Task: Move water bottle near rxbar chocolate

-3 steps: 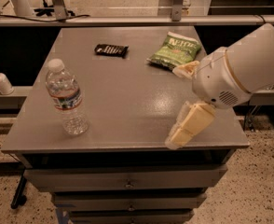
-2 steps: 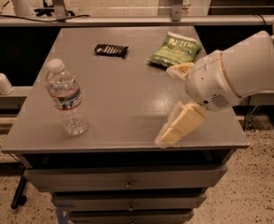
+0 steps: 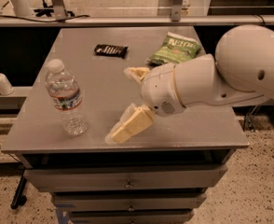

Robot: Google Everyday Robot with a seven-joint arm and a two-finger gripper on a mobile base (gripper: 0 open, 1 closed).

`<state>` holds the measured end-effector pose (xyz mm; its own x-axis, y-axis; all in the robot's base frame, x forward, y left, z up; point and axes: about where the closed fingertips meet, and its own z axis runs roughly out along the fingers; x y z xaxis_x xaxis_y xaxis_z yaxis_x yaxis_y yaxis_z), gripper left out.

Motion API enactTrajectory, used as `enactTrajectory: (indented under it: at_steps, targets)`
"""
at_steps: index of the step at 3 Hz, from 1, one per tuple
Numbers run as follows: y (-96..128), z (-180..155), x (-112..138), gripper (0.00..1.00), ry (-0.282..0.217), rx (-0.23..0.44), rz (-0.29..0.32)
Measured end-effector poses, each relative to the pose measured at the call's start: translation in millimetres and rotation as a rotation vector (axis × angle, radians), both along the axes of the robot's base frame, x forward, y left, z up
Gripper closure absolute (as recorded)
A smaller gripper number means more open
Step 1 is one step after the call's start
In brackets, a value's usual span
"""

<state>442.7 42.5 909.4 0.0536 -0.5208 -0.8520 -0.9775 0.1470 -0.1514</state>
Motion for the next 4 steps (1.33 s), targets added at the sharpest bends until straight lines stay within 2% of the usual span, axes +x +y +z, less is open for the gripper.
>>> enactTrajectory:
  at_steps: [1,3,4]
  targets:
    - [45,-15,7,0.00,0.004,0.108,0.033]
    - [97,-26,20,0.00,0.041,0.293,0.014]
    - [112,-23,23,0.18,0.050,0.366,0.006]
